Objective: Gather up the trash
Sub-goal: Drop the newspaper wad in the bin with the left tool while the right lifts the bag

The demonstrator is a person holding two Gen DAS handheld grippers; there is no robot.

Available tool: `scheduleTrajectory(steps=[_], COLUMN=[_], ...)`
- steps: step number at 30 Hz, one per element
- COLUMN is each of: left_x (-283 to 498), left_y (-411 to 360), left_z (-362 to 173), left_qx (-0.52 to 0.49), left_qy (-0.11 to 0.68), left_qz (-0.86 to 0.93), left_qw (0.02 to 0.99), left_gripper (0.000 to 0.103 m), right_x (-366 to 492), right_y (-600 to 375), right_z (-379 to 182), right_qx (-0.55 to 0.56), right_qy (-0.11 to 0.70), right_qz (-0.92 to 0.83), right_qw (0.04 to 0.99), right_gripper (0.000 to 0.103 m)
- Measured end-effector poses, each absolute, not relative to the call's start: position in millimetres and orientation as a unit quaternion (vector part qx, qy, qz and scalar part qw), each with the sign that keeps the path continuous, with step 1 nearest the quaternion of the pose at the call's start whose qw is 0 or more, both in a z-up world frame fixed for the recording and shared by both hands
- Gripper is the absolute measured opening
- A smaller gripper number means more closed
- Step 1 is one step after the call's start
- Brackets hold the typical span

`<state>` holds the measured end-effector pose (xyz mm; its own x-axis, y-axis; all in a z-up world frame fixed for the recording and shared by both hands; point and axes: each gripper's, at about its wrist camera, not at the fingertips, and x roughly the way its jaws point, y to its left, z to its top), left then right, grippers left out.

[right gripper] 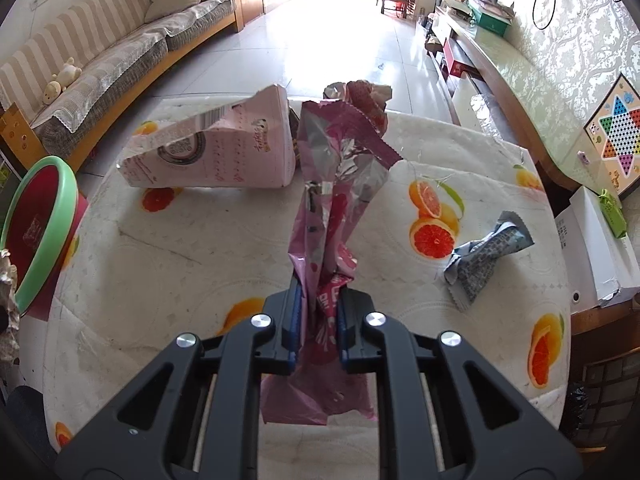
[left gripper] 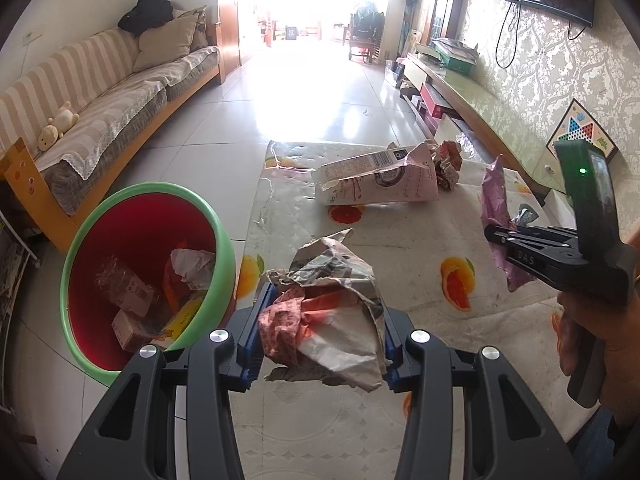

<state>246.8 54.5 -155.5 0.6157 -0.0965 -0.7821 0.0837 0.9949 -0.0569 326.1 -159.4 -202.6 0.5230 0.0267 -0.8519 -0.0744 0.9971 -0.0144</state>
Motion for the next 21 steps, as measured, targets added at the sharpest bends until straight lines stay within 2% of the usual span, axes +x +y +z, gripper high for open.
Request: scheduleTrajectory(steps=[7, 14, 21], left_x=[246.8, 264.9, 294.4], left_y=[111.5, 188.3, 228.8], left_z=[-148.3, -146.9, -161.3], left_qx=[-0.035, -0.068, -0.077], left_qy=[0.427, 0.424, 0.433], left_qz=[-0.005, 0.039, 0.051], left_qw=[0.904, 0.902, 0.897], left_gripper=[0.043, 0.044, 0.046], right_x=[291.8, 275.8, 274.2], right_y=[-135.3, -80.9, -22.4], right_z=[-166.7, -157.6, -151.7], right_qx=[-0.036, -0.055, -0.076], right_qy=[0.459, 0.452, 0.447], right_qz=[0.061, 0.112, 0.15], right_qw=[0.885, 0.883, 0.879], right_gripper=[0.014, 0.014, 0.014])
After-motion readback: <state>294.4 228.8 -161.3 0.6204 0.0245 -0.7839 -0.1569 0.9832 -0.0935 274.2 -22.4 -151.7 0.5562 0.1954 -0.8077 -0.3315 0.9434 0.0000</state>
